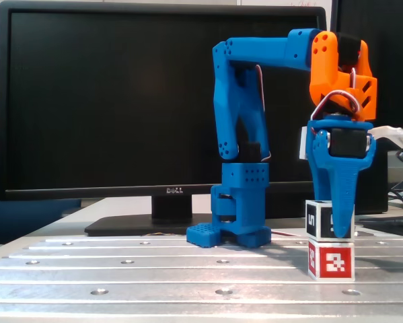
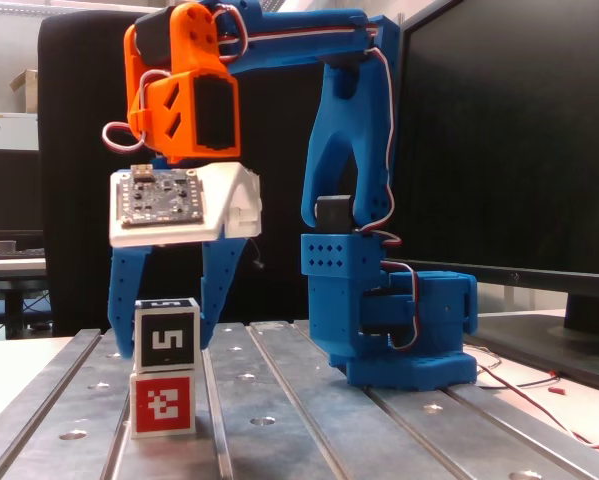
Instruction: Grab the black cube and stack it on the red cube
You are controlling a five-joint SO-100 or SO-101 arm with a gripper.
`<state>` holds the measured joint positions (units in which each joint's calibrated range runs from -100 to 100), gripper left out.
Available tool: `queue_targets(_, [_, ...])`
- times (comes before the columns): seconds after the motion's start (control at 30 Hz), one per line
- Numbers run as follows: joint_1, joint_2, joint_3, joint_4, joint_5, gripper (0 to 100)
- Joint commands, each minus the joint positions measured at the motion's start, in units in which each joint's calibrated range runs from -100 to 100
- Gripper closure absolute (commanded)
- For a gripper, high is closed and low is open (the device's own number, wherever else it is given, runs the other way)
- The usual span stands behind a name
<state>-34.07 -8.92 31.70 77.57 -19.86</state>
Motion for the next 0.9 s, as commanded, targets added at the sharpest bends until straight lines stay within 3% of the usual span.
queue_targets(0.0, [0.0,-0.9,-0.5,0.1,-0.5,82])
queue_targets(0.57, [0.1,-0.7,-0.6,-0.6,-0.5,81])
queue_targets(0.87, [0.1,-0.9,-0.4,-0.6,-0.2,70])
